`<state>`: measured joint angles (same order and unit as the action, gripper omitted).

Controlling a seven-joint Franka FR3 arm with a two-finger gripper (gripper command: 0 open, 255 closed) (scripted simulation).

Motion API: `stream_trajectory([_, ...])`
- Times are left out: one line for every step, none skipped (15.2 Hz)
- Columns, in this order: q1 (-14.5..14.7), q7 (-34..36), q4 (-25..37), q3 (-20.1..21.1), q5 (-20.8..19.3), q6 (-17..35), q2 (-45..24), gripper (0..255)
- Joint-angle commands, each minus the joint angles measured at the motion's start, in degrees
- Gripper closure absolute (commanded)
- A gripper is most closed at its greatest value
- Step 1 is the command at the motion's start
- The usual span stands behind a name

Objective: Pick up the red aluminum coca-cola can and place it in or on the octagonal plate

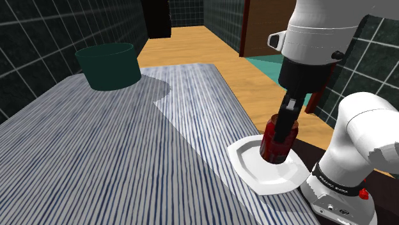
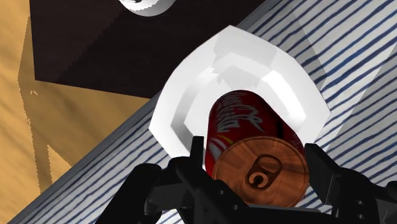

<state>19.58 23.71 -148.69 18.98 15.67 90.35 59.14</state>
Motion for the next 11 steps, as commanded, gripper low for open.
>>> stream_trajectory([0.22,0.01,-1.60,0.45,0.45,1.35,0.31,255])
stream_trajectory([0.32,-0.02,-2.42,0.66,0.66,2.01,0.46,255])
stream_trajectory([0.44,-0.04,-3.23,0.87,0.88,2.68,0.60,255])
stream_trajectory([0.55,-0.07,-4.04,1.09,1.10,3.36,0.72,255])
stream_trajectory([0.69,-0.10,-5.04,1.38,1.39,4.22,0.86,255])
stream_trajectory([0.69,-0.10,-5.04,1.38,1.39,4.22,0.86,255])
stream_trajectory([0.69,-0.10,-5.05,1.37,1.39,4.22,0.87,255])
stream_trajectory([0.69,-0.10,-5.05,1.38,1.39,4.22,0.86,255])
stream_trajectory([0.69,-0.10,-5.04,1.38,1.39,4.22,0.86,255])
stream_trajectory([0.69,-0.10,-5.04,1.38,1.39,4.22,0.86,255])
stream_trajectory([0.69,-0.10,-5.04,1.38,1.39,4.22,0.86,255])
